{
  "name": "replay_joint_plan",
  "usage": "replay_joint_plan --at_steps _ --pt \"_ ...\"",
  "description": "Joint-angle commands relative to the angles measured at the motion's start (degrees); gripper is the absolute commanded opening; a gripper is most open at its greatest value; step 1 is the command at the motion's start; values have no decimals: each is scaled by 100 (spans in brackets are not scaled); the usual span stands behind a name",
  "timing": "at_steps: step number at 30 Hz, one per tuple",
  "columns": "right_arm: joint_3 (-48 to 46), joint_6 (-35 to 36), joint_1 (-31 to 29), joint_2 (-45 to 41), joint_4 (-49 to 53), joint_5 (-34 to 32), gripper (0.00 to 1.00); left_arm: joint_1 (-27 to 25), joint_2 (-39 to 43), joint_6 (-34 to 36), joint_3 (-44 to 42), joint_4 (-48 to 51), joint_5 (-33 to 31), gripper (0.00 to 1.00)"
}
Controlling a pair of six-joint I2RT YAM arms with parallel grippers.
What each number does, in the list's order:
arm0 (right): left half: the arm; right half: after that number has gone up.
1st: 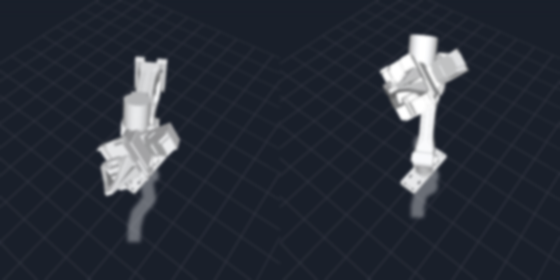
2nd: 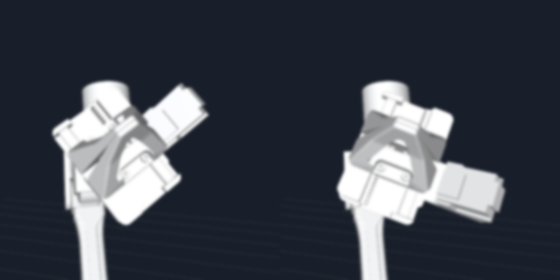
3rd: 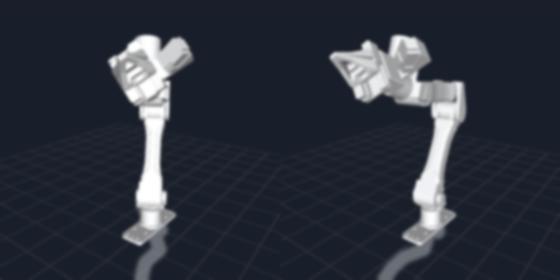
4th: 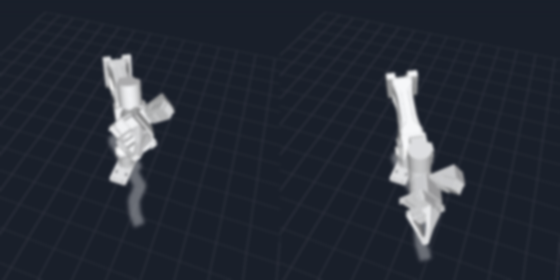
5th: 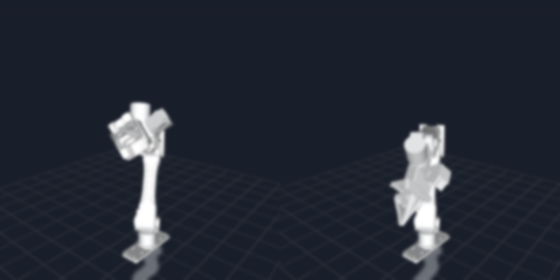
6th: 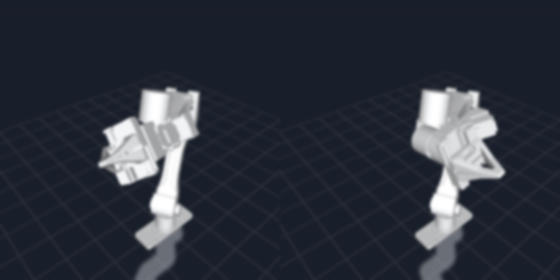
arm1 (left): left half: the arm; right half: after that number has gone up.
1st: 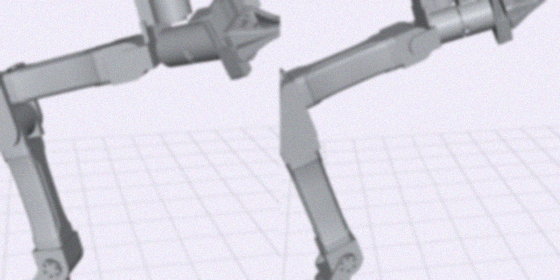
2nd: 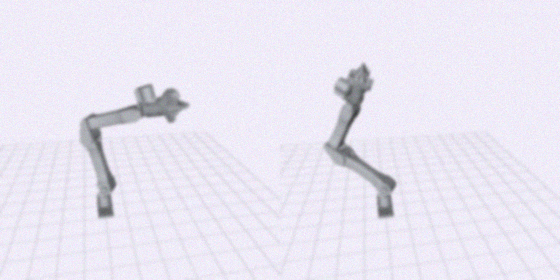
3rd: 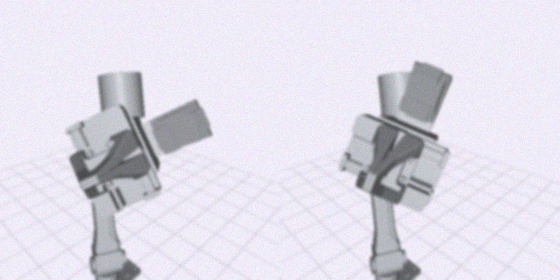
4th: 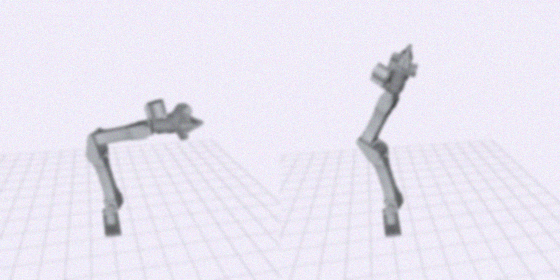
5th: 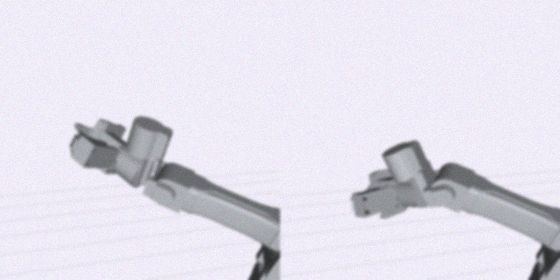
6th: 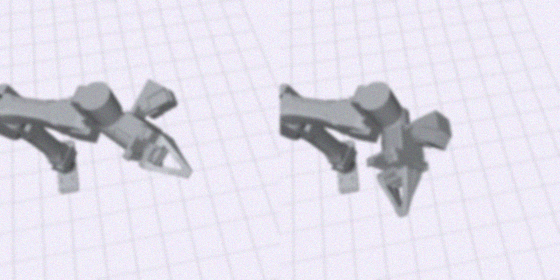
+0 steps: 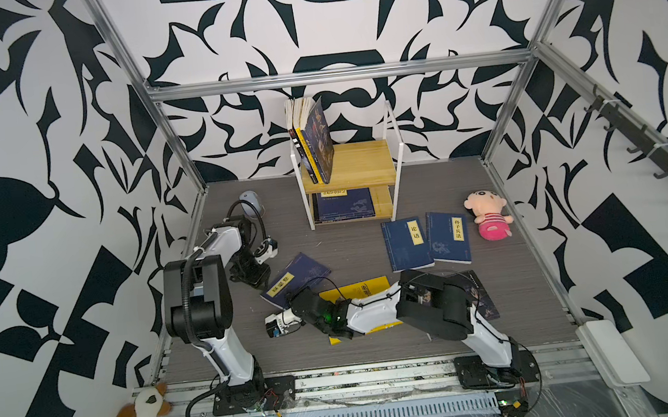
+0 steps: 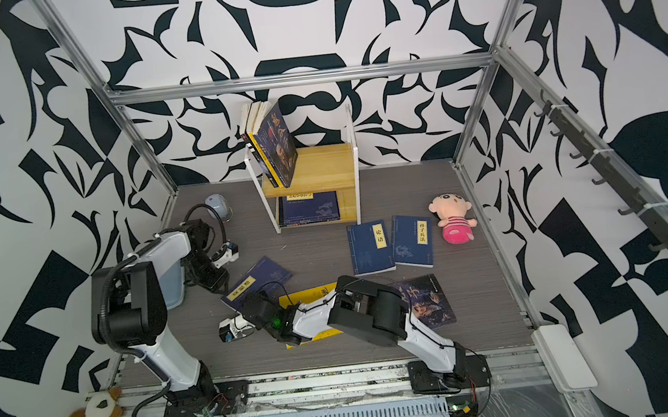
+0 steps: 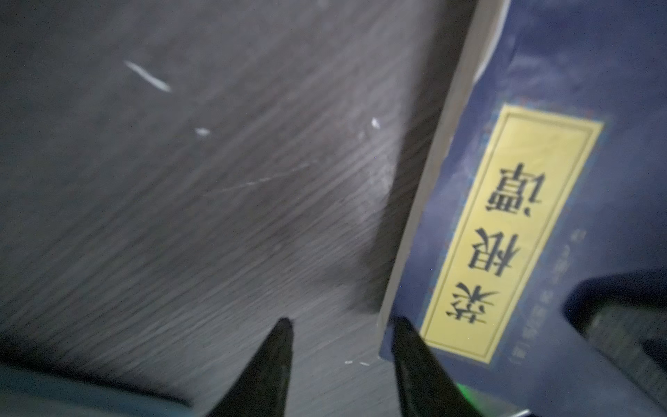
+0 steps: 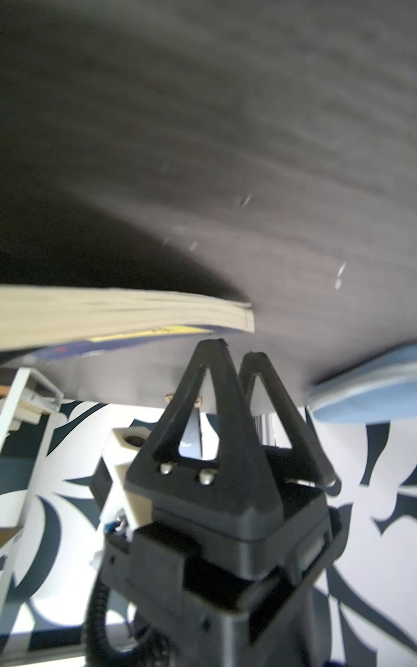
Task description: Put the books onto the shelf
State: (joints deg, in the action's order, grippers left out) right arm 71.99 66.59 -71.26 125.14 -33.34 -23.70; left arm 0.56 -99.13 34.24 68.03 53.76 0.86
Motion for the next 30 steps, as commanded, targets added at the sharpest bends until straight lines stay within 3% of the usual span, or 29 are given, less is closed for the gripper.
replay_joint_plan --at_steps 1,7,12,19,26,30 --pt "-172 -170 117 -835 -551 -241 0 -22 691 -728 560 -164 496 65" --pt "-514 -1143 381 -1653 -352 -453 0 -51 1602 -2311 981 -671 1657 100" --pt "-563 -2072 613 -2029 -252 -768 0 -47 2562 -3911 256 -2079 2567 100" --pt "-412 -2532 725 -2096 -230 -1225 0 -52 3214 -5753 -410 -2590 3683 100" --pt "-134 -2415 661 -1804 -755 -1873 0 -53 3338 -7790 -1542 -4188 4576 100" --pt "-20 -1711 489 -1540 -1274 -1958 0 -78 3231 -8430 -1985 -4869 4686 100"
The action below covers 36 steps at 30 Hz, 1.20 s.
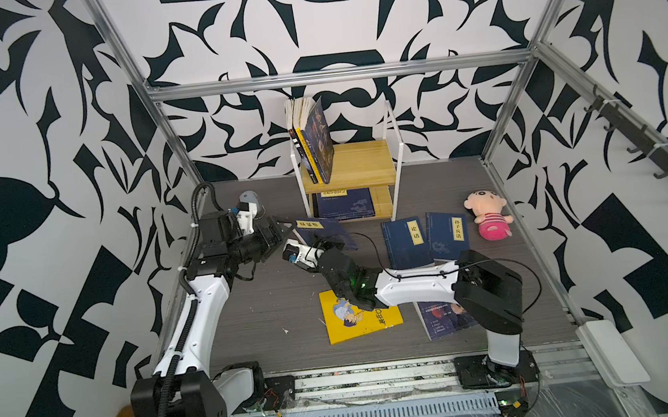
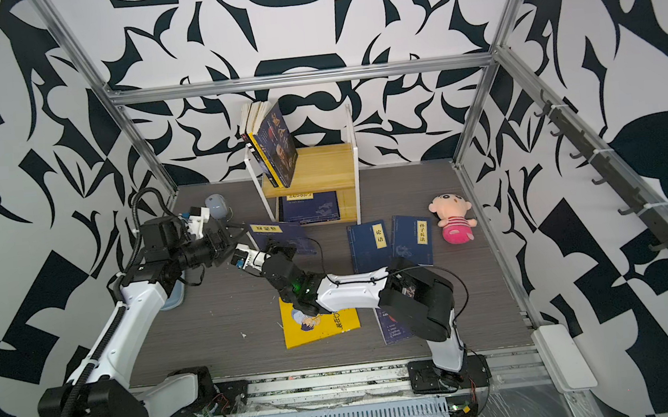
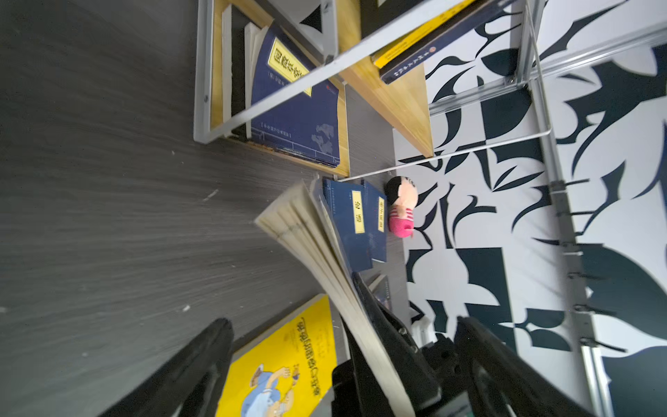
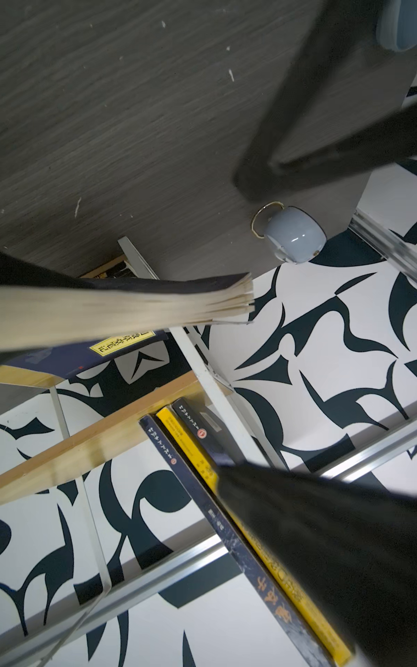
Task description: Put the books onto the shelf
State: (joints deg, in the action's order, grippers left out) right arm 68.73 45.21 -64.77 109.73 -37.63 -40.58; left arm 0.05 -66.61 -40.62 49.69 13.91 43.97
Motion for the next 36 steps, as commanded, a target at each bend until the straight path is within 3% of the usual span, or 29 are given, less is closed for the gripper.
replay_joint_plan --at_steps 1,5,7,17,20,21,24,26,36 --pt "329 583 -197 65 -974 -283 0 -47 -60 -1003 -172 -943 370 100" --pt "358 1209 -371 321 -1408 -214 0 -93 -250 -1426 -220 -1273 412 98" --pt "382 1396 -417 405 -1607 -220 0 -127 -306 -1548 -227 -1383 437 86" --pt "262 1778 -508 449 -1979 -250 0 -136 -267 -1423 -193 -1152 277 1" --pt "141 1894 -510 413 -2085 -275 0 -95 -239 -1420 -170 -1132 330 0" --pt "88 1929 -509 398 -2107 -280 4 -74 -235 -1418 -161 -1133 356 0" --pt "-70 2046 -480 350 -2138 -304 33 -41 -198 -1394 -142 -1162 498 0" --pt "-201 2081 -430 305 -2202 -315 39 -25 -185 -1364 -147 -1171 607 0" --pt "-776 2370 -85 -38 -2464 -195 41 -26 -211 -1006 -173 -1029 870 0"
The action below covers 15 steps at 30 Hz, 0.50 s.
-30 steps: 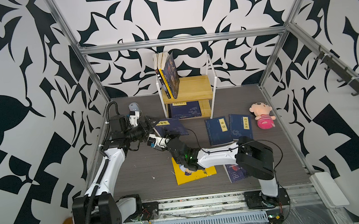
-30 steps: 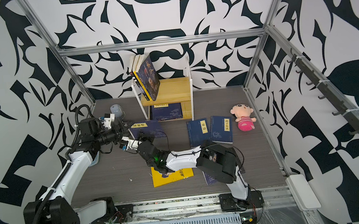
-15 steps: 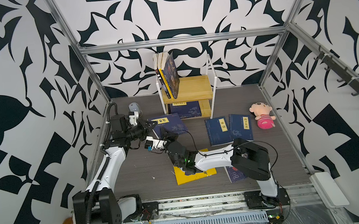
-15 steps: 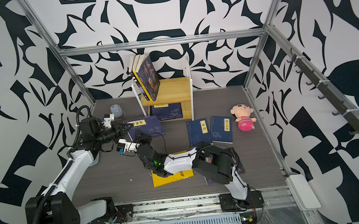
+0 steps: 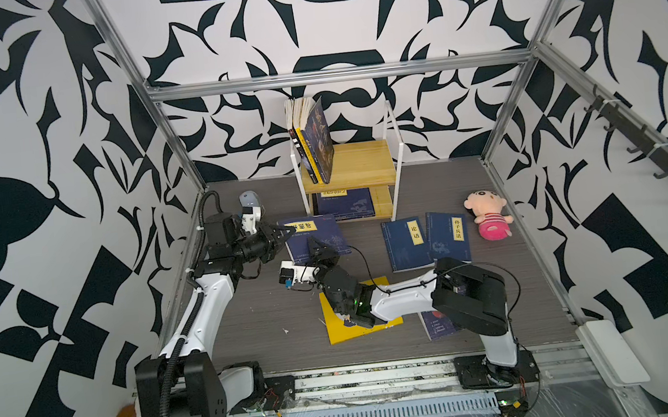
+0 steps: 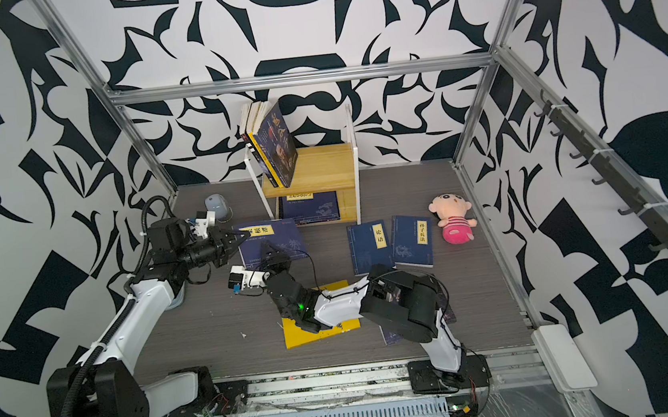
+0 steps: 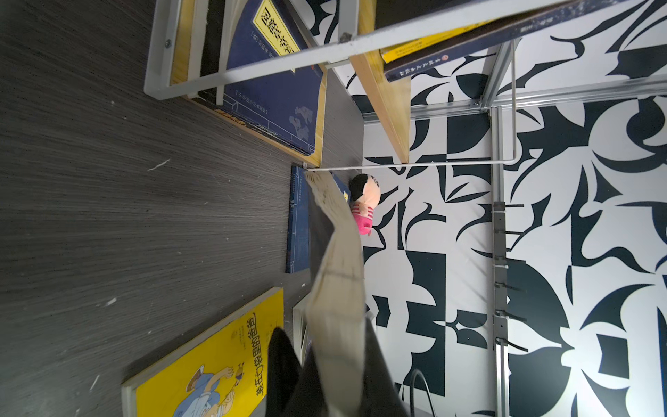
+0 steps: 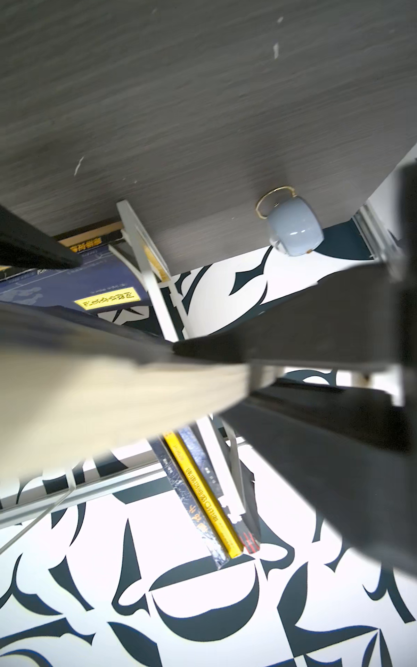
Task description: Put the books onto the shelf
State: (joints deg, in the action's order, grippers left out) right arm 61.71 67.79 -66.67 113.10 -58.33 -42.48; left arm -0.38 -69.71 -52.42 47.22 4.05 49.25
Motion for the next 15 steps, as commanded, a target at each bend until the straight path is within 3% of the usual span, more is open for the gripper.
replay_joint_plan --at_steps 1,5,8,10,11,13,14,15 --pt "-127 134 145 -408 -435 24 41 19 91 210 93 -12 360 0" --pt "-355 348 277 -472 -584 278 36 18 -16 276 161 17 508 0" --pt "-478 649 287 -503 -630 525 2 17 -60 320 182 49 524 0" --pt "-572 751 293 -571 -623 609 0 14 -44 434 206 154 454 0" --pt "-626 738 294 -631 -614 645 0 27 -27 528 228 254 376 7" --pt "-755 741 303 -784 -401 681 0 46 16 727 269 430 235 55" --pt "-821 742 329 -876 -247 681 0 92 44 865 315 565 104 70" --pt "-905 763 330 -979 -135 681 0 158 91 1014 365 722 -62 78"
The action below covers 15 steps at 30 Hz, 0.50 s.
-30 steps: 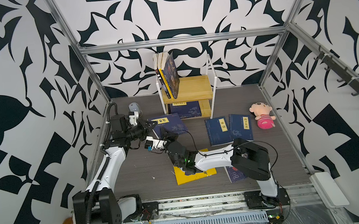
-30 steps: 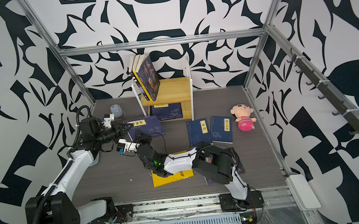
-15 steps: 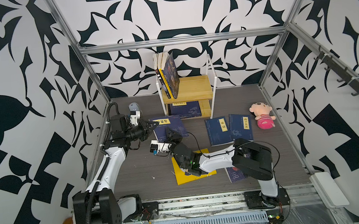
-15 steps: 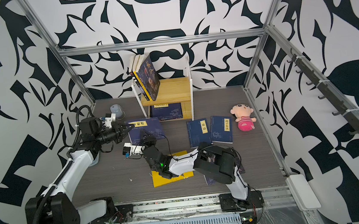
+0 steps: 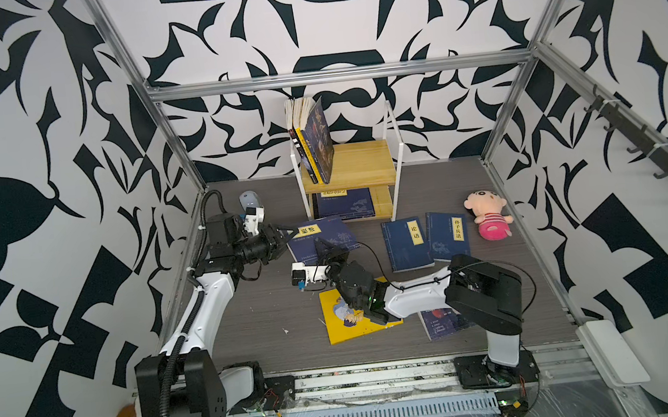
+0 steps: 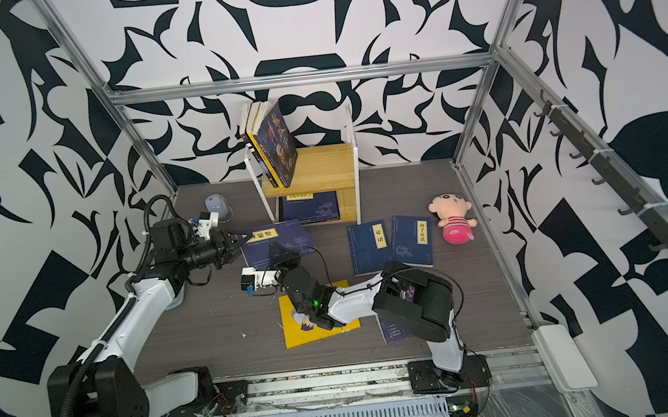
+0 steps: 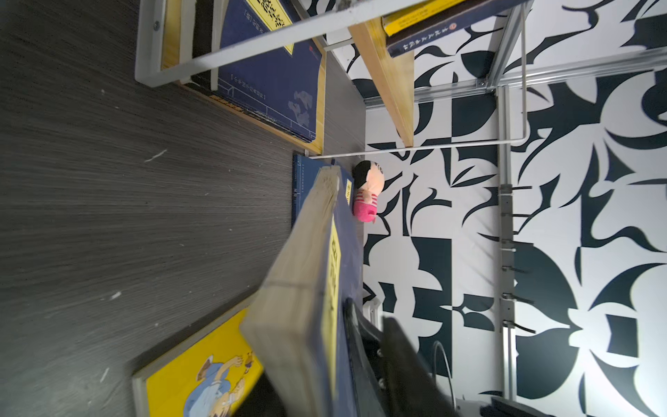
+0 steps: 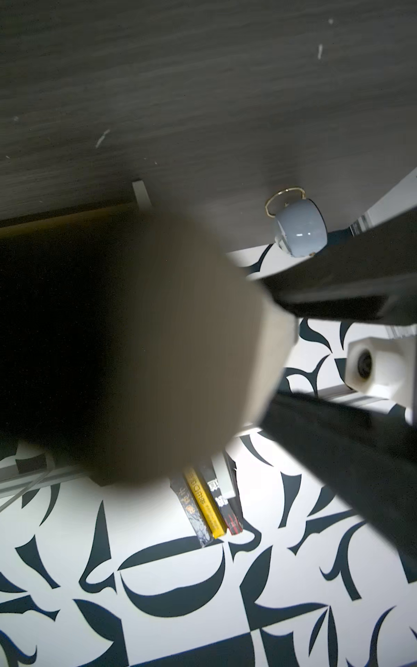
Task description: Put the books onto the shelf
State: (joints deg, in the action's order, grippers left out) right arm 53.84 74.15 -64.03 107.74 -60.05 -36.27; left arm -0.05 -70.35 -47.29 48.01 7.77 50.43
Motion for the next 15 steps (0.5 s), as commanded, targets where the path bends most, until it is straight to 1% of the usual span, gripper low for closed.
replay_joint_plan --at_steps 1,2,3,5,8,9,11,13,15 --pt "-187 135 73 -563 163 35 0 191 191 638 311 485 -318 83" --pt "-263 135 92 -716 344 17 0 282 248 809 338 618 -476 91" --pt "-346 135 109 -867 579 15 0 372 306 1021 364 780 -669 96" --pt "-476 135 174 -1175 993 5 0 512 428 1524 447 1154 -1145 100" --pt "-597 136 362 -1528 1573 -17 0 676 628 2480 549 1601 -1942 100" --pt "-597 131 462 -1645 1748 -16 0 738 686 2706 571 1725 -2234 100" --pt "-577 89 673 -1768 1954 10 0 869 773 2989 604 1828 -2560 100" --pt "-480 73 895 -1789 2120 44 0 985 848 3172 624 1867 -2650 100" --pt "-288 40 1111 -1681 2238 79 0 1148 936 3196 590 1859 -2643 100"
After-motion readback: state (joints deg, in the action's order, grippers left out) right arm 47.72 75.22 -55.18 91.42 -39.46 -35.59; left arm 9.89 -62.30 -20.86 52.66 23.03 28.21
